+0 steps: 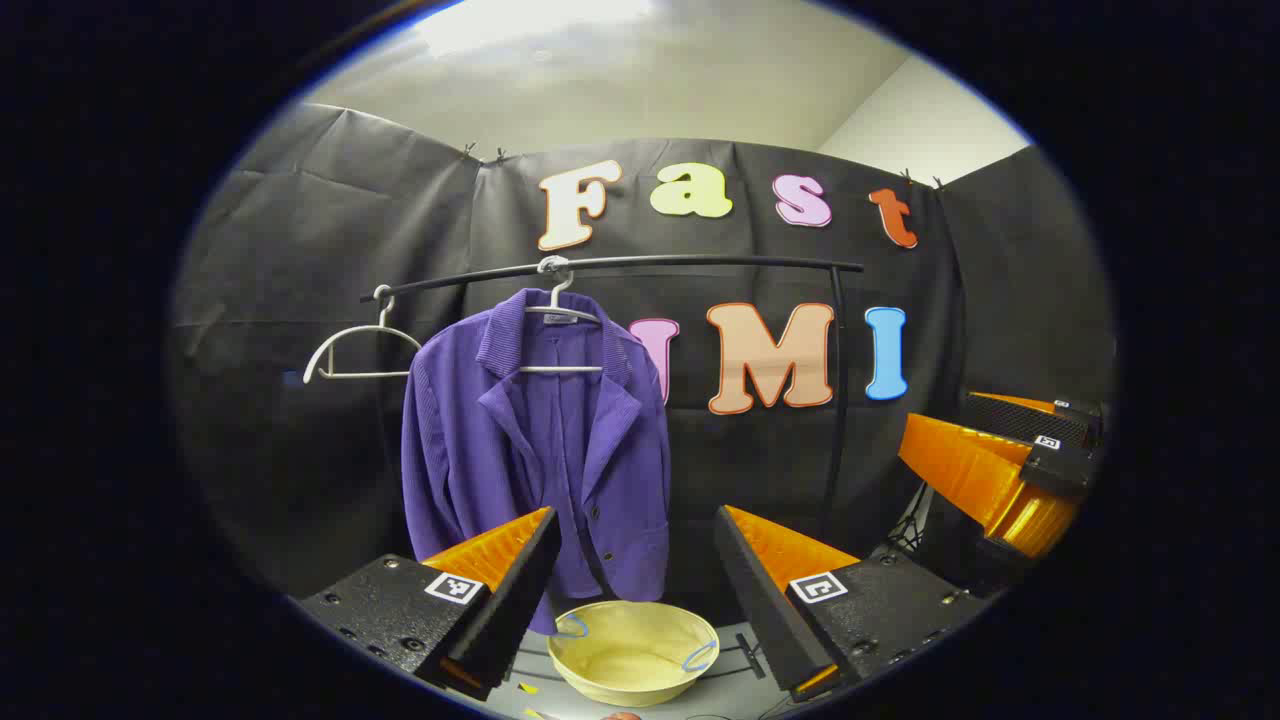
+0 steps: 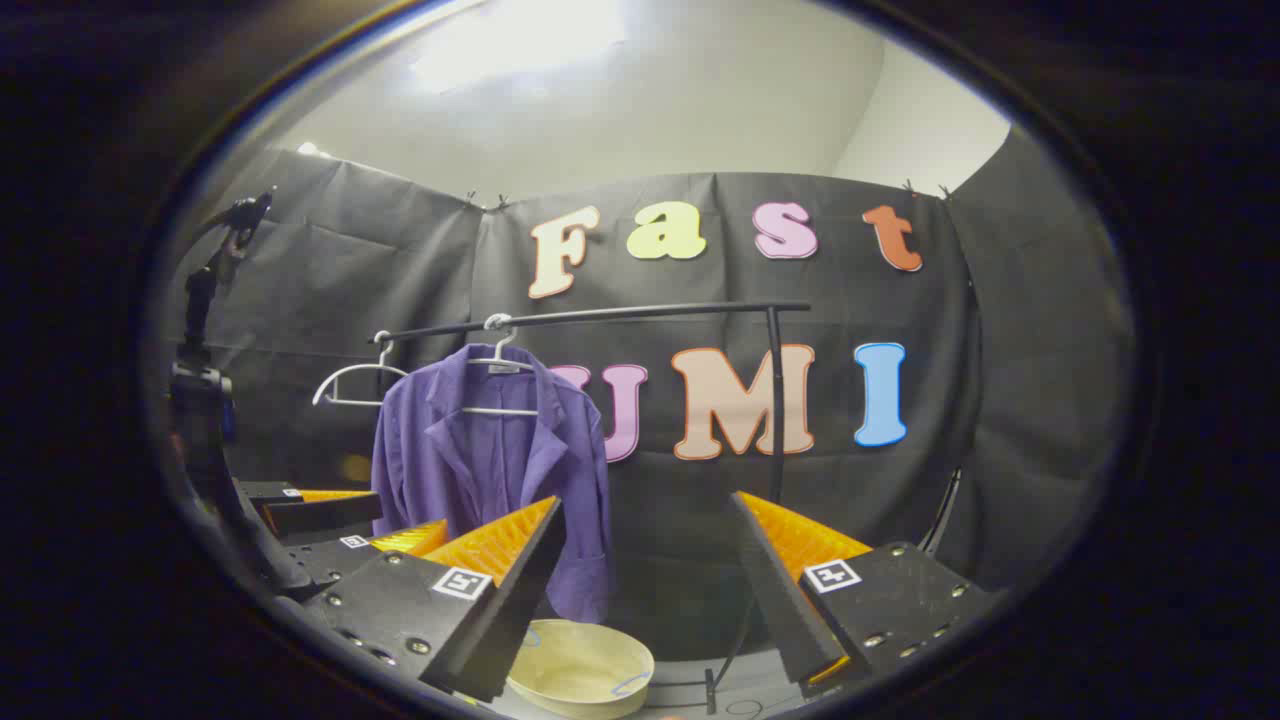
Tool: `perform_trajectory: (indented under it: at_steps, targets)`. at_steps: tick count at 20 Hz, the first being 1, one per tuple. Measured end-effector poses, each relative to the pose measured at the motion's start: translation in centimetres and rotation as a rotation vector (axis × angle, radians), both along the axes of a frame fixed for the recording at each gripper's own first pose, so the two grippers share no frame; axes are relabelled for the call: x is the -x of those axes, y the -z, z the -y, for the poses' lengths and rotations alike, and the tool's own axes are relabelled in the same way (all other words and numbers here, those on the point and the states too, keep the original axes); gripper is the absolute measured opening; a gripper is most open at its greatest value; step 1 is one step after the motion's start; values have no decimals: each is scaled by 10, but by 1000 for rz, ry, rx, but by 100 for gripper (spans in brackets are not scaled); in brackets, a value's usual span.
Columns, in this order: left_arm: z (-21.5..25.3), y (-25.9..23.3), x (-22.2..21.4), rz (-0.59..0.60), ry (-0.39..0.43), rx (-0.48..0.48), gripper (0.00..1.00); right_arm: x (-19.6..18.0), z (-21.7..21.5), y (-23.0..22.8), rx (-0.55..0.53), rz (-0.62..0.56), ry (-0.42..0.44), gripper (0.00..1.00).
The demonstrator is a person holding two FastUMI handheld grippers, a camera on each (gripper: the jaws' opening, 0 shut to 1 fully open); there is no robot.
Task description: Grasp the clothes on the hanger with both hands and then place them into the laundry hamper below.
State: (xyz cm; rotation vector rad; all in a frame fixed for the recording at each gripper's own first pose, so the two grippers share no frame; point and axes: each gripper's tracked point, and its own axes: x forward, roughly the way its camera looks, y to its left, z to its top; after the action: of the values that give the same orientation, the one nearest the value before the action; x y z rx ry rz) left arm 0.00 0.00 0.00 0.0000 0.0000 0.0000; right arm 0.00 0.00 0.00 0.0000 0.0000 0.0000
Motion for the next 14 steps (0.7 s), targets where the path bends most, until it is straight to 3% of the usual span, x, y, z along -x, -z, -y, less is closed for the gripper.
perform_trajectory:
  at_steps: [2, 3, 4, 14]
  targets:
    - [5, -1, 0, 4, 16, -8, 92, 3, 6, 3, -2, -9, 19, 98]
    - [7, 1, 1, -1, 22, -12, 92, 4, 8, 4, -6, -12, 27, 93]
    - [8, 2, 1, -3, 25, -11, 93, 7, 11, 4, -9, -11, 37, 98]
    - [-2, 6, -8, -13, 15, -13, 95, 7, 12, 17, 10, -39, 69, 98]
